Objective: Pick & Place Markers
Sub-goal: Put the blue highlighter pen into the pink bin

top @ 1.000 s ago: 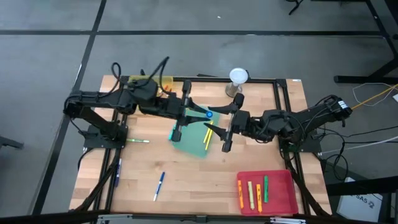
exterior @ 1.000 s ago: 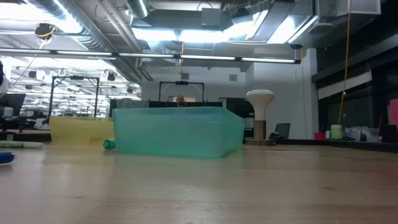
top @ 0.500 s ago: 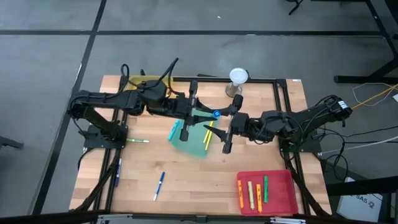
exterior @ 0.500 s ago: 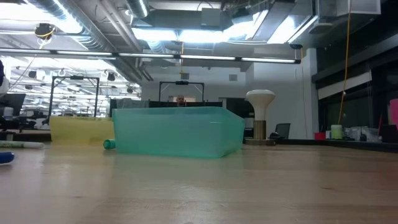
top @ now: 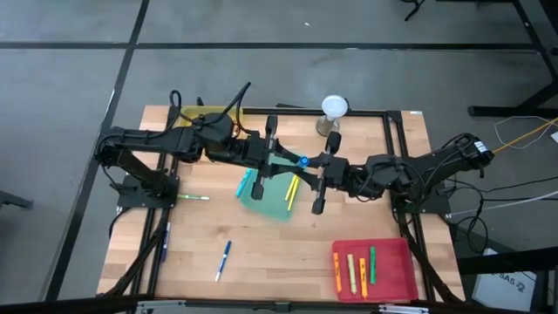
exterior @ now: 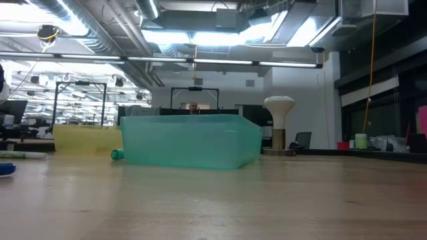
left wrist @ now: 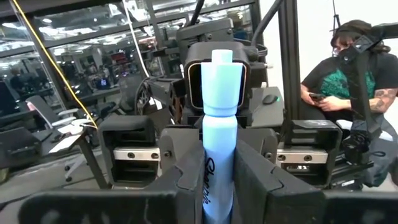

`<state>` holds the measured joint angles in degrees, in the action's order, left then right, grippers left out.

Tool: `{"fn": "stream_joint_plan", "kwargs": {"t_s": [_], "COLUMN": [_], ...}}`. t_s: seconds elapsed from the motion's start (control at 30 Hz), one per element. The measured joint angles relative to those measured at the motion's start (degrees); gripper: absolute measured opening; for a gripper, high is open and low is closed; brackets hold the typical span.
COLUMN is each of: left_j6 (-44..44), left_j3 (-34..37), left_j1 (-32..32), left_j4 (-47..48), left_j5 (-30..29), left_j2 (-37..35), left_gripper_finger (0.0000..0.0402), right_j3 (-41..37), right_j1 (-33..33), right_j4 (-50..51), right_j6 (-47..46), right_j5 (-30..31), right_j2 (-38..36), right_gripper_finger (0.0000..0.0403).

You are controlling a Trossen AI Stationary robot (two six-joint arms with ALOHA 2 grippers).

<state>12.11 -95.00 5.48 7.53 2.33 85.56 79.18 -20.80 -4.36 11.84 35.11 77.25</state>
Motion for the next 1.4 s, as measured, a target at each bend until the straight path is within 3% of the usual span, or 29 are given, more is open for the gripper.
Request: {"fn": "stream_joint_plan", "kwargs": {"t_s": [0.17, 0.4, 0.67, 0.8, 1.4], "left_j6": [-1.88, -7.3, -7.77, -7.82, -9.41], "left_j3": [0.0, 0.0, 0.04, 0.04, 0.02], "left_j1": [0.0, -0.02, -0.07, -0.02, -0.02], "left_j4": [0.0, 0.54, 0.1, 0.5, 5.32], "left_j5": [0.2, -1.24, -5.09, -8.98, -16.68], "left_j2": [0.0, -0.3, -3.66, -6.03, -12.71], "left_gripper_finger": [0.0086, 0.0172, 0.0261, 0.027, 0.0265], "right_j3": [0.0, 0.0, 0.0, 0.0, 0.0], "right_j1": [-0.02, -0.26, -2.91, -5.37, -19.23], "right_j4": [0.0, 0.96, 15.43, 23.34, 56.5], "right_j6": [0.06, -0.04, -8.29, -11.22, -13.87], "right_j5": [-0.11, -0.27, -0.4, -0.53, -17.62], "right_j2": [0.0, -0.08, -3.82, -6.2, -8.68], "right_gripper_finger": [0.0065, 0.0065, 0.0065, 0.0065, 0.0065]}}
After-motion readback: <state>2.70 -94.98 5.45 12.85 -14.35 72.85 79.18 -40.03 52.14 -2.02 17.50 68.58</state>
